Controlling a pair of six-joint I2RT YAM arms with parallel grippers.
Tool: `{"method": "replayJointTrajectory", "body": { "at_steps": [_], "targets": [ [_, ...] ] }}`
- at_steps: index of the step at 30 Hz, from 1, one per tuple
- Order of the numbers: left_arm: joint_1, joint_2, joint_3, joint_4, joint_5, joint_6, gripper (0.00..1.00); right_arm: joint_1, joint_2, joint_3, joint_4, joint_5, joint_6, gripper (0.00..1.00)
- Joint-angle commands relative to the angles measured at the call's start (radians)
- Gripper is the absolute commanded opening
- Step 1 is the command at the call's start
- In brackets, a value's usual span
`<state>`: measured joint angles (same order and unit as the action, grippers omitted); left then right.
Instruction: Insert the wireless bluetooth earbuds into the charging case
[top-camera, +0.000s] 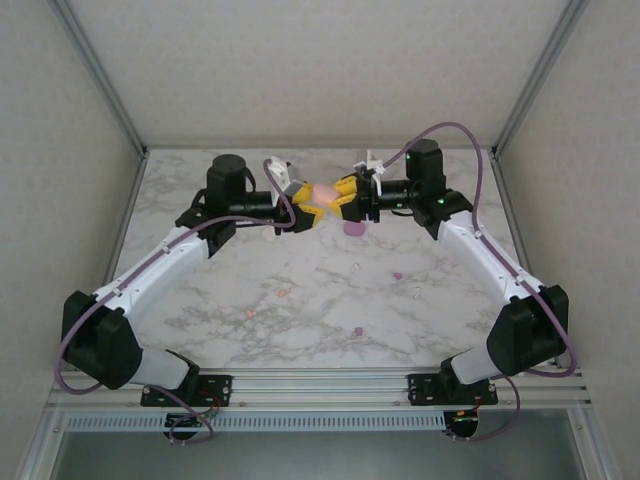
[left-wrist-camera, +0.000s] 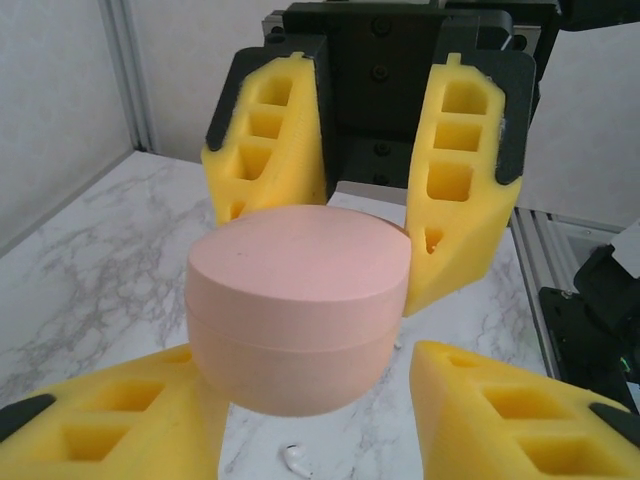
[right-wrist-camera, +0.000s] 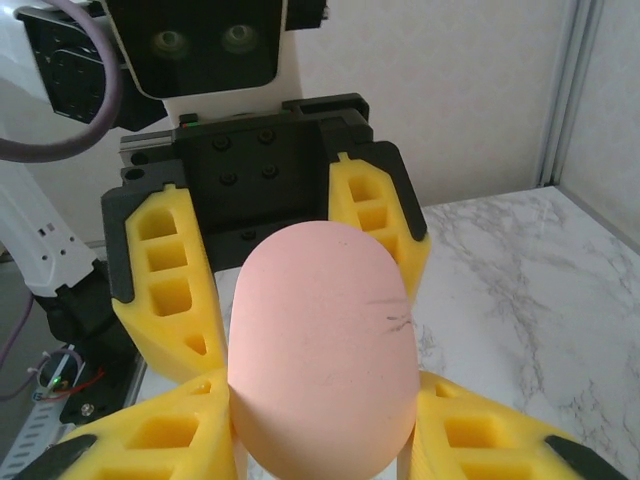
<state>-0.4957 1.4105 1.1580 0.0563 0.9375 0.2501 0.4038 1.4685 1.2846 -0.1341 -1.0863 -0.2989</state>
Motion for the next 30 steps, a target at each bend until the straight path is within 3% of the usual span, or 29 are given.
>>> {"method": "replayJointTrajectory", "body": {
  "at_steps": [1,7,15,24,30],
  "targets": [
    [-0.001,0.01,0.04,0.049,0.065,-0.022,0.5,0.01,0.018,0.028,-0.027,-0.017,-0.032,0.27],
    [0.0,0.01,0.04,0.083,0.058,-0.066,0.55,0.013,0.021,0.019,-0.03,-0.013,-0.049,0.28],
    [0.0,0.031,0.064,0.057,0.065,-0.066,0.42,0.012,0.018,0.013,-0.03,-0.018,-0.055,0.28],
    [0.0,0.034,0.081,0.031,0.072,-0.051,0.44,0.012,0.019,0.021,-0.075,-0.009,-0.096,0.28],
    [0.0,0.039,0.098,0.0,0.073,-0.042,0.26,0.012,0.023,0.032,-0.109,-0.01,-0.118,0.29]
  ]
}}
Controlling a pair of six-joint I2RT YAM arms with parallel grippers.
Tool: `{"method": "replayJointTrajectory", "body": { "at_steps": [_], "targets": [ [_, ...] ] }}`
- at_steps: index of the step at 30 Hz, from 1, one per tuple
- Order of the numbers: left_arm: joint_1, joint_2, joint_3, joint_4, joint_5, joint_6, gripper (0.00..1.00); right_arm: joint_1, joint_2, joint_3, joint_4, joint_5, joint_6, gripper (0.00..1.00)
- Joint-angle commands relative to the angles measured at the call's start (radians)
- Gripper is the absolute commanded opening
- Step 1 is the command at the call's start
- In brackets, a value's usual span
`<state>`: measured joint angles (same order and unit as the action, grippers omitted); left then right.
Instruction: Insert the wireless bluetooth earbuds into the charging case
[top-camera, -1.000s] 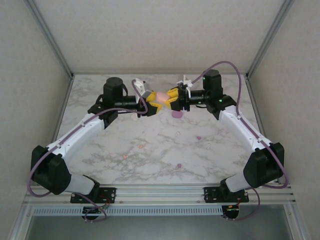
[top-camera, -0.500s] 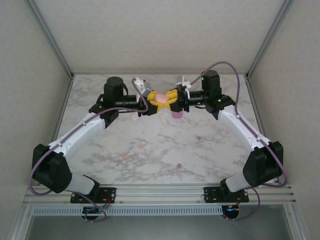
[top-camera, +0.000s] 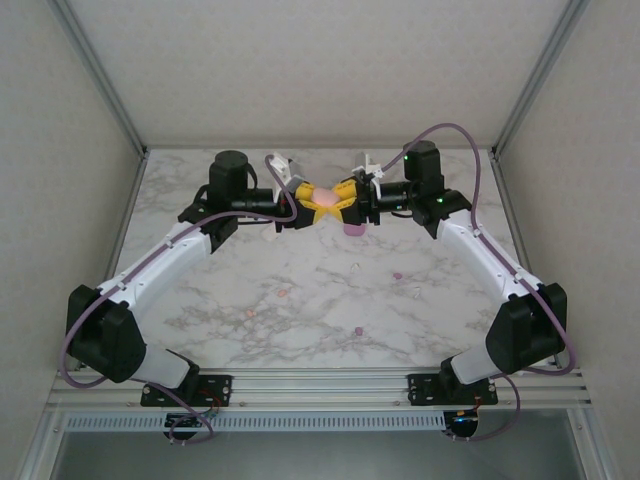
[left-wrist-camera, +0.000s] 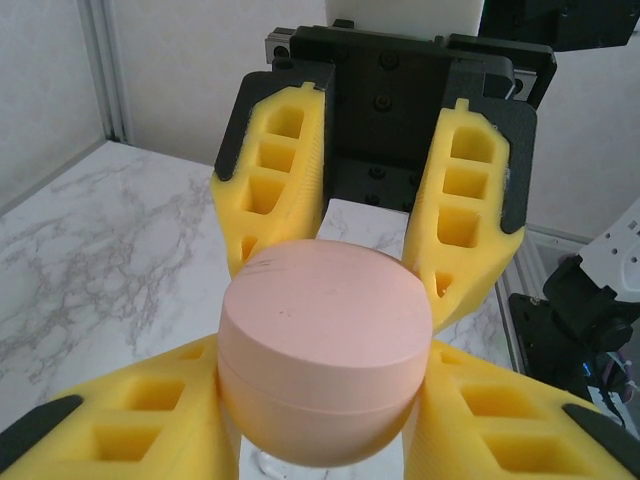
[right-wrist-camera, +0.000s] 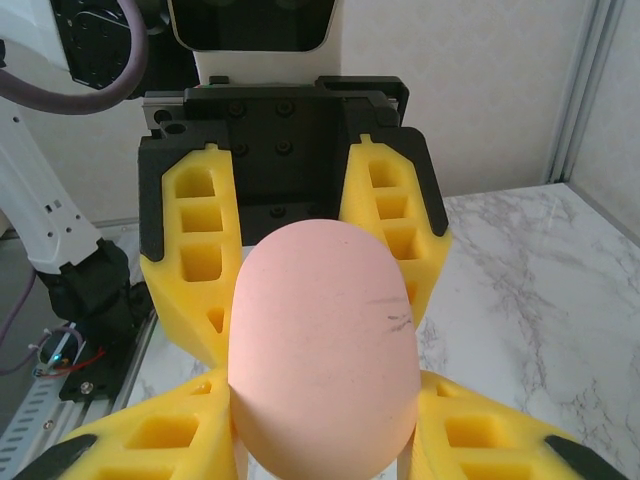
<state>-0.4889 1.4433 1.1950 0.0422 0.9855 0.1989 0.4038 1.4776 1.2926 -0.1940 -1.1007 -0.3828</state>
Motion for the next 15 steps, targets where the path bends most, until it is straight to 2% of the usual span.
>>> {"method": "replayJointTrajectory", "body": {
  "at_steps": [1,6,10,15],
  "targets": [
    [-0.007,0.008,0.064,0.001,0.024,0.018,0.23,0.012,0.014,0.025,-0.053,0.007,-0.035,0.29],
    [-0.007,0.0,0.057,-0.011,0.014,0.03,0.12,0.012,0.015,0.037,-0.063,0.032,-0.016,0.37],
    [-0.007,-0.013,0.033,0.001,0.008,0.025,0.11,-0.002,0.016,0.053,-0.051,0.065,0.067,0.46],
    [-0.007,-0.034,-0.01,0.06,0.007,-0.011,0.1,-0.022,0.039,0.095,-0.051,0.051,0.195,0.52]
  ]
}}
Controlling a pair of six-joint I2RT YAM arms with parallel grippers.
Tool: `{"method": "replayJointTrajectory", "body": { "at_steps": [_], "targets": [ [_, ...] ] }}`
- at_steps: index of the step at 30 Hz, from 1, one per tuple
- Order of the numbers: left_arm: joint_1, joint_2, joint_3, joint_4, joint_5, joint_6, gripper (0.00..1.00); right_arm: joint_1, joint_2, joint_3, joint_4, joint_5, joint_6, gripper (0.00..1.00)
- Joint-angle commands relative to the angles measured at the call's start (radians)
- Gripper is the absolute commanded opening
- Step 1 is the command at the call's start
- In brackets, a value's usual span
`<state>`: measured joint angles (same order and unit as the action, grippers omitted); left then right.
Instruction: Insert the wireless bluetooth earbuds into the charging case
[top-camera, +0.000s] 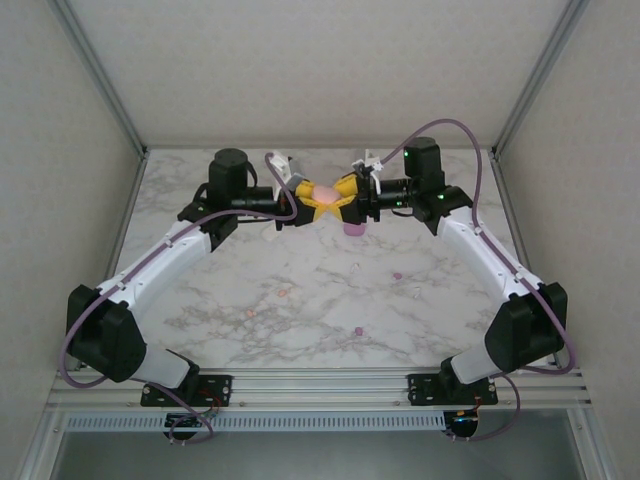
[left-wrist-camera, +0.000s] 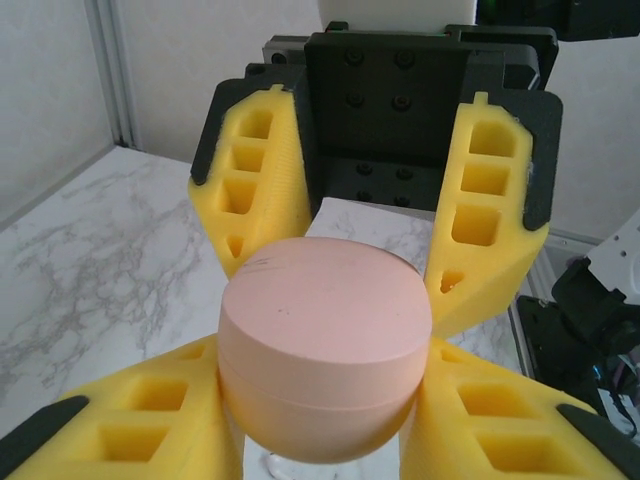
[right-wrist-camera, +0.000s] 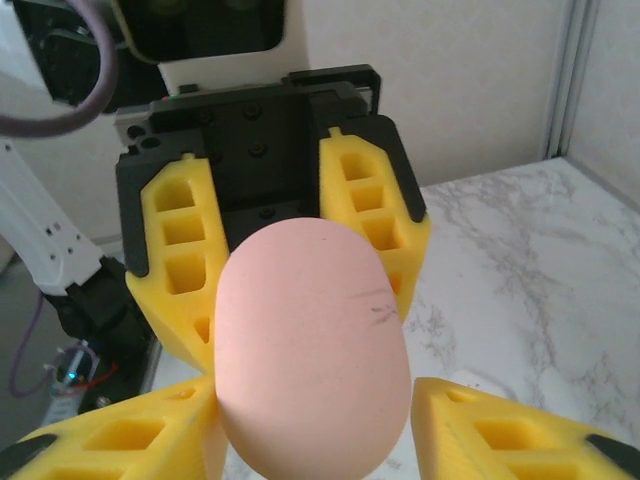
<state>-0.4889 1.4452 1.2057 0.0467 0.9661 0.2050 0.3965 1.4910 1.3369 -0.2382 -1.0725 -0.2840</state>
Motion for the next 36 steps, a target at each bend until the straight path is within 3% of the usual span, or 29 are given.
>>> {"method": "replayJointTrajectory", "body": {
  "at_steps": [1,15,23,28,31,33,36],
  "targets": [
    [-0.007,-0.04,-0.024,0.055,0.026,-0.016,0.1,-0.018,0.03,0.059,-0.007,0.014,0.118,0.53],
    [-0.005,-0.072,-0.067,0.077,-0.001,-0.02,0.09,-0.031,0.086,0.165,-0.088,0.036,0.256,0.6],
    [-0.005,-0.095,-0.16,0.29,-0.091,-0.159,0.08,-0.031,0.079,0.217,-0.09,0.152,0.406,0.65],
    [-0.002,-0.121,-0.225,0.389,-0.207,-0.234,0.08,-0.031,0.03,0.219,-0.024,0.115,0.494,0.69],
    [0.013,-0.142,-0.264,0.433,-0.264,-0.271,0.08,-0.031,-0.03,0.196,-0.02,0.31,0.547,0.72],
    [0.025,-0.171,-0.296,0.454,-0.318,-0.289,0.08,-0.033,-0.081,0.149,-0.028,0.552,0.646,0.62],
    [0.049,-0.236,-0.345,0.451,-0.391,-0.291,0.08,-0.034,-0.122,0.091,-0.093,0.765,0.692,0.51]
  ]
}}
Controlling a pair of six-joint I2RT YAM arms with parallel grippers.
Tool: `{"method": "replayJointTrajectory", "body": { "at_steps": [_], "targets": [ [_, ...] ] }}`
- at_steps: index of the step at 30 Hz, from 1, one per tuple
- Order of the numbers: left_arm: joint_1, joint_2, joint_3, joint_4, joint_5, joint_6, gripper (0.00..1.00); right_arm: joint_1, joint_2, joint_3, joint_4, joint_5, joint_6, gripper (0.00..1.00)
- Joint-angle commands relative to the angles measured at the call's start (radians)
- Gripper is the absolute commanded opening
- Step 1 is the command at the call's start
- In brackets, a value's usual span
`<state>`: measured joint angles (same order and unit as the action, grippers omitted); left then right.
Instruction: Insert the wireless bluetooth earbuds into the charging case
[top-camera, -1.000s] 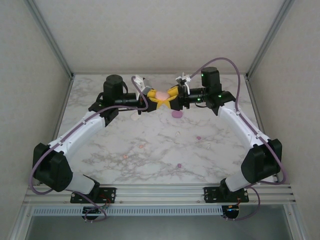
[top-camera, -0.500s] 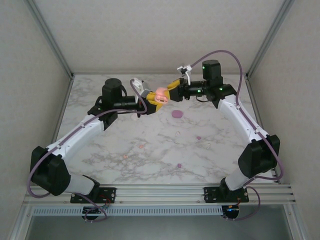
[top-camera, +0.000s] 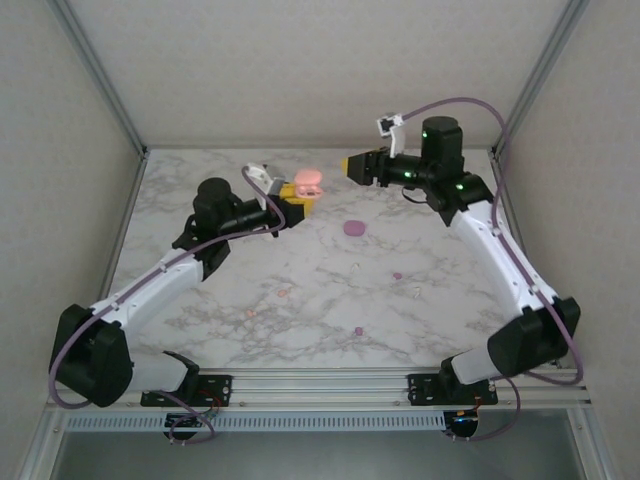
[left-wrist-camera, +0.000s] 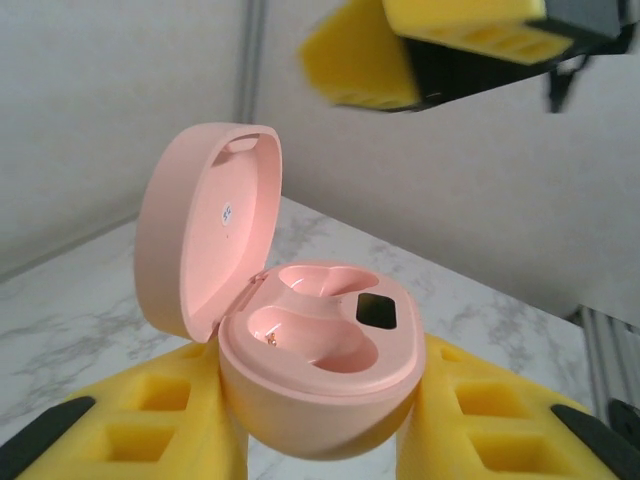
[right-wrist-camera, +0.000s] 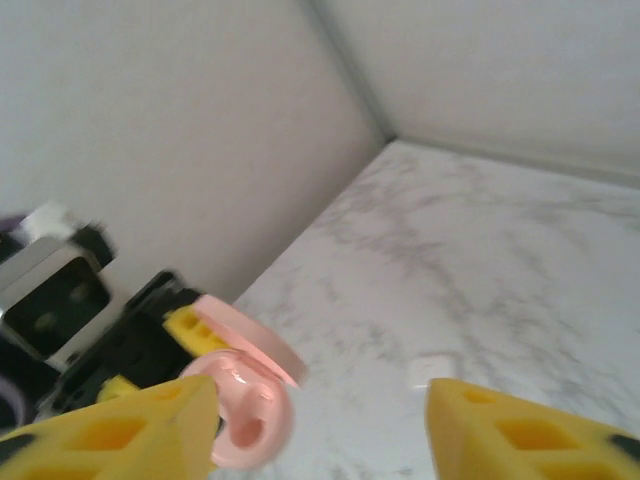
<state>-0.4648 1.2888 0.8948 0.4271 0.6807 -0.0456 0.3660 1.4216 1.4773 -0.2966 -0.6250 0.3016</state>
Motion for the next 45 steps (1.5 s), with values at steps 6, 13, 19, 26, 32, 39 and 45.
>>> {"method": "replayJointTrajectory", "body": {
  "at_steps": [6,13,19,26,32,39,45],
  "targets": [
    [0.048,-0.256,-0.099,-0.05,-0.238,-0.004,0.09,-0.001,0.028,-0.075,-0.202,0.24,0.15,0.49],
    [0.049,-0.445,-0.121,-0.206,-0.341,0.029,0.1,0.214,0.276,-0.112,-0.262,0.202,0.303,0.42],
    [0.048,-0.524,-0.084,-0.32,-0.358,0.068,0.11,0.435,0.47,-0.12,-0.174,0.236,0.487,0.37],
    [0.049,-0.553,-0.056,-0.411,-0.365,0.13,0.11,0.557,0.602,-0.074,-0.175,0.271,0.57,0.38],
    [0.049,-0.559,-0.056,-0.424,-0.362,0.146,0.12,0.58,0.644,-0.049,-0.206,0.322,0.605,0.37],
    [0.049,-0.553,-0.056,-0.425,-0.366,0.16,0.12,0.579,0.696,0.013,-0.235,0.307,0.59,0.36],
    [0.049,-0.552,-0.057,-0.429,-0.373,0.168,0.12,0.579,0.737,0.066,-0.26,0.3,0.572,0.32]
  ]
}}
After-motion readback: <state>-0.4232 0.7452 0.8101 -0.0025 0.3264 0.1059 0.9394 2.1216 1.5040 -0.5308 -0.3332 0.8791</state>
